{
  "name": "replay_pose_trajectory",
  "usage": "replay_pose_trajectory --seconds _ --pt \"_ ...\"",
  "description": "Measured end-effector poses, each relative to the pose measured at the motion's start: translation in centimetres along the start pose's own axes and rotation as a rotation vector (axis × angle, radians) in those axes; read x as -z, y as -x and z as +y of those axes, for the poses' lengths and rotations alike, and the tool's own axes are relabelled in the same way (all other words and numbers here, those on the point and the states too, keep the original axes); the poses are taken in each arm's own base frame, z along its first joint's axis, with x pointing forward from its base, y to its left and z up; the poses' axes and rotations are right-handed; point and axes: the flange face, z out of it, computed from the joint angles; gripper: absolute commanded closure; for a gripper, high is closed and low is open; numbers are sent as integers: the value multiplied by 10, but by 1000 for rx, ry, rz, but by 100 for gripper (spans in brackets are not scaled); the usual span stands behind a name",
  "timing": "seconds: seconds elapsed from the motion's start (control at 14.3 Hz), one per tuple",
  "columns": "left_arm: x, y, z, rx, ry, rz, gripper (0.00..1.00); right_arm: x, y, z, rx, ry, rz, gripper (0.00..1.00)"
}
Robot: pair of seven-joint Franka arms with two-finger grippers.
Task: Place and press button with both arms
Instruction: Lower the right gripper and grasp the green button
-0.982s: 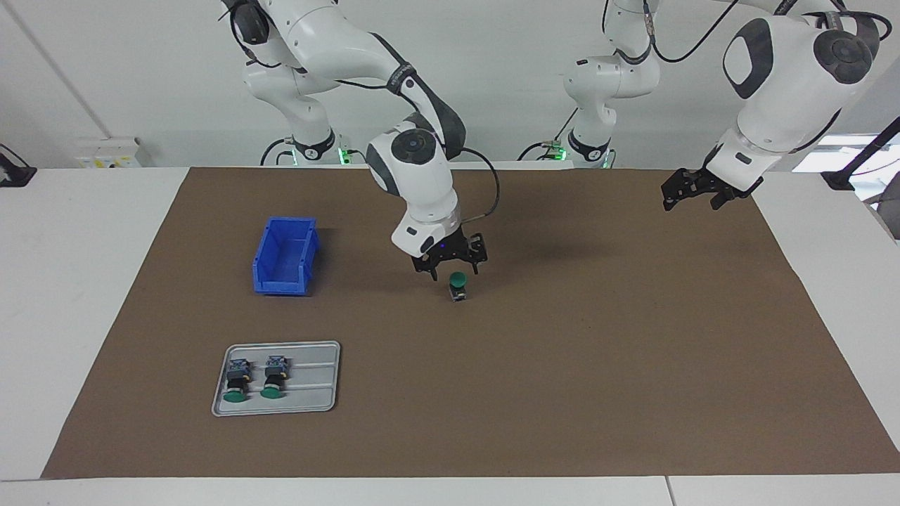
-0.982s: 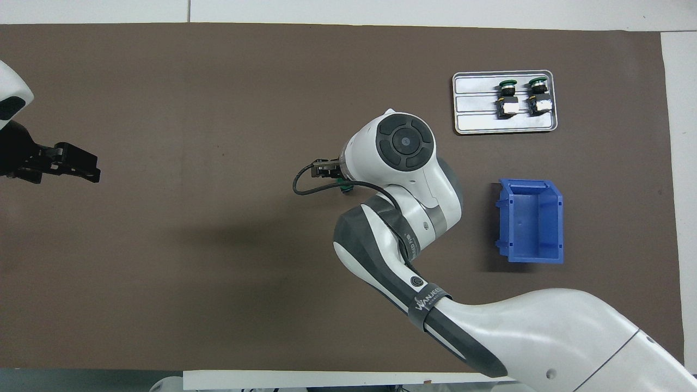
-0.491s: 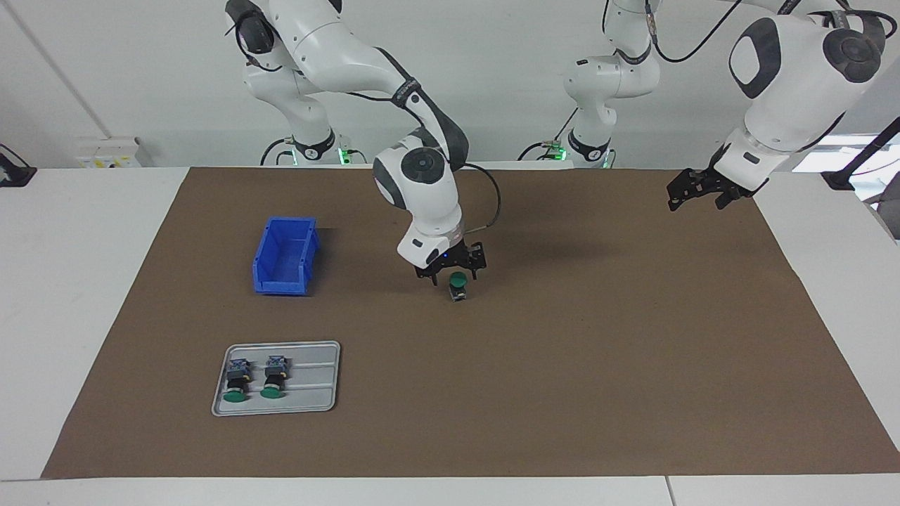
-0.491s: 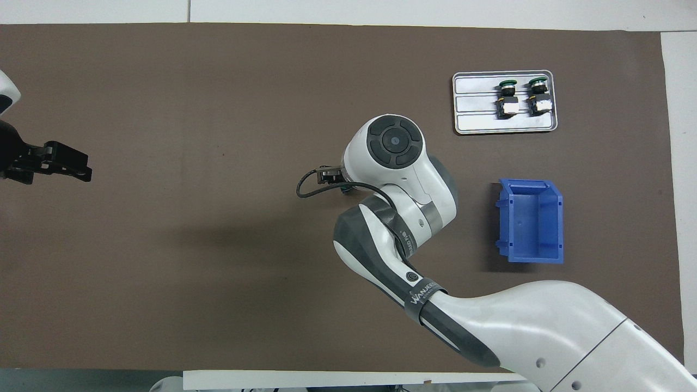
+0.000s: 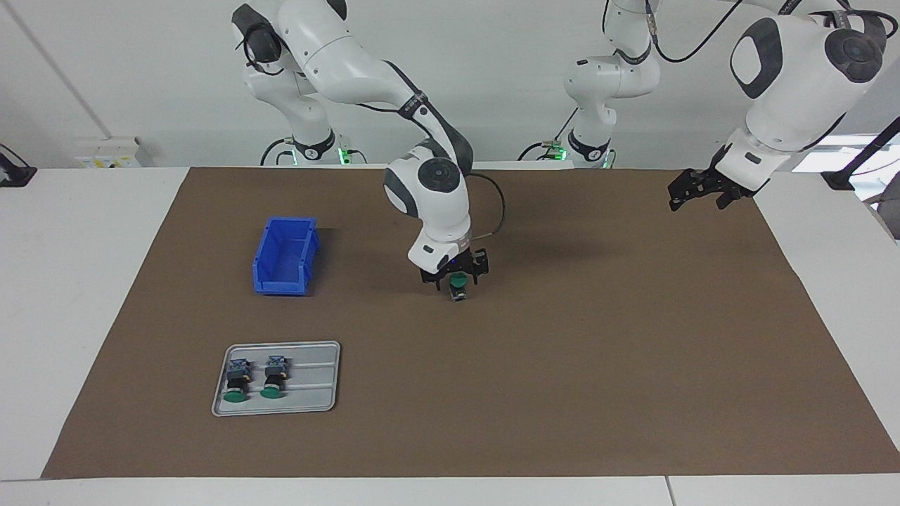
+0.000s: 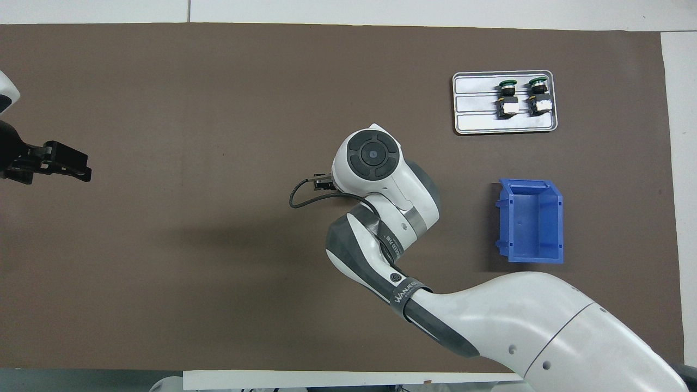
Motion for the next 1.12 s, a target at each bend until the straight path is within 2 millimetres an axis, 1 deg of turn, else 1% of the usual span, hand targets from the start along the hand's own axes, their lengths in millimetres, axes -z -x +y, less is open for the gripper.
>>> replay_pose_trajectory --seconds 0.35,0.49,0.63,0.77,0.84,0.91,1.12 --pt "0 0 0 0 0 0 0 -2 -4 7 -11 7 -1 15" --pt "0 0 0 0 0 0 0 0 -7 10 -17 14 -4 13" --pt "0 0 0 0 0 0 0 6 -10 9 -18 22 -12 12" --pt "0 0 0 0 0 0 0 18 -12 1 -11 33 -21 12" --pt "0 0 0 0 0 0 0 23 -13 -2 -7 37 -23 13" --pt "0 0 0 0 0 0 0 26 -13 -5 -5 39 -23 17" --pt "0 0 0 0 0 0 0 26 -14 -6 -3 41 -23 31"
